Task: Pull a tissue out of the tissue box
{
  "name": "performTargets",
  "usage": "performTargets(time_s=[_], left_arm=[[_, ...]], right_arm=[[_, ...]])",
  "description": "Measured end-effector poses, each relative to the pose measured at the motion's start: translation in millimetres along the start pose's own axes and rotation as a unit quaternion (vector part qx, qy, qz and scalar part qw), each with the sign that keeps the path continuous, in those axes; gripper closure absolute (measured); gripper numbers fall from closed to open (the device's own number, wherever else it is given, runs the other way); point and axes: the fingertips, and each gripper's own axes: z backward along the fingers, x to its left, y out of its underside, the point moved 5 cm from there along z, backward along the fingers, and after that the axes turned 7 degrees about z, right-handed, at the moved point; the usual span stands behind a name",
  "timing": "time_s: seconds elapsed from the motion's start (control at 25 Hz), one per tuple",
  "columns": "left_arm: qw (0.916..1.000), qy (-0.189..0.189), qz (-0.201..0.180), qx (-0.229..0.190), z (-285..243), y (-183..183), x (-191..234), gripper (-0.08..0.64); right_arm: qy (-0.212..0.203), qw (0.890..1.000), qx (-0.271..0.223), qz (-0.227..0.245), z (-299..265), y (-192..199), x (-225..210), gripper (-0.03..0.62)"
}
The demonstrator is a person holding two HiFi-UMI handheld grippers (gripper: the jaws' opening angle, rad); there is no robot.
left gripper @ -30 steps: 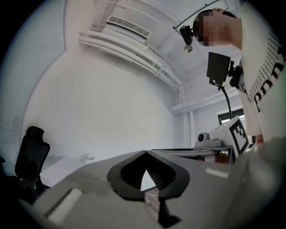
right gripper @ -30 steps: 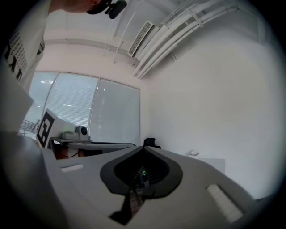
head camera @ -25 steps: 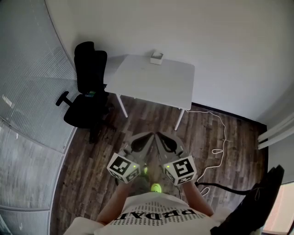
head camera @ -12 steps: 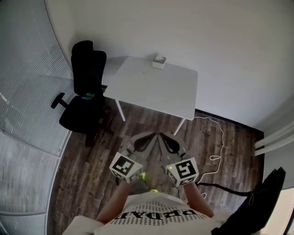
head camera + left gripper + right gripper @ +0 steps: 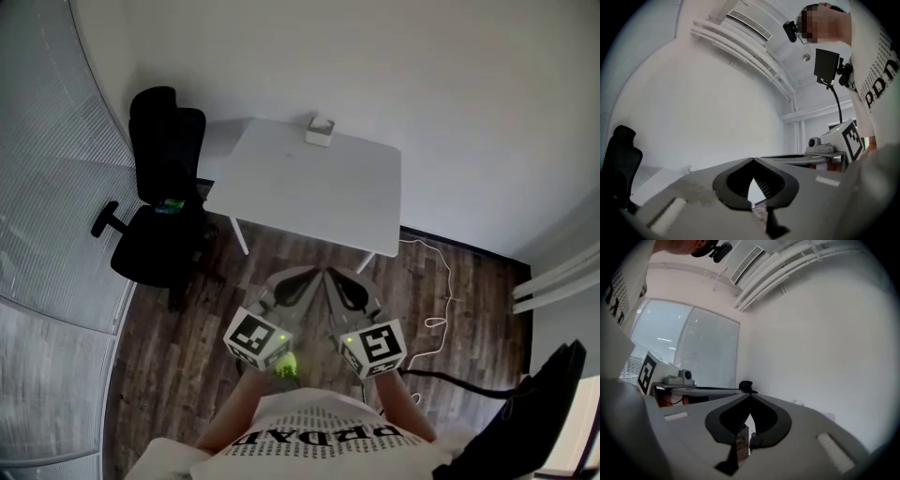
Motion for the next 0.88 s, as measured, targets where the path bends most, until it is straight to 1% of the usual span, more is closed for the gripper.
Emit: performTargets(time_s=[0.2, 0.4, 0.6, 0.76, 0.88], left_arm=[[0.9998, 0.016, 0.007, -0.003, 0.3, -3.0, 27.1, 0.569], [0.9994, 0.034, 0.001, -0.002, -10.4, -7.0, 48.3, 0.569], [0.9993, 0.038, 0.008, 0.001, -17.9, -3.8, 55.0, 0.569], [0.9989, 0.037, 0.03, 0.004, -36.2, -0.4, 67.5, 0.569], [0.9993, 0.029, 0.022, 0.01, -52.5, 1.1, 73.2, 0.569]], right_arm=[[0.013, 1.0, 0.001, 0.006, -26.6, -1.0, 2.1, 0.584], [0.03, 1.0, 0.004, 0.006, -44.7, 2.2, -4.0, 0.584], [0.037, 0.999, 0.009, -0.002, -52.9, 6.0, -12.7, 0.584], [0.038, 0.999, 0.014, -0.009, -64.7, 11.0, -30.2, 0.584], [0.032, 0.999, 0.012, -0.016, -70.8, 14.6, -46.5, 0.584]])
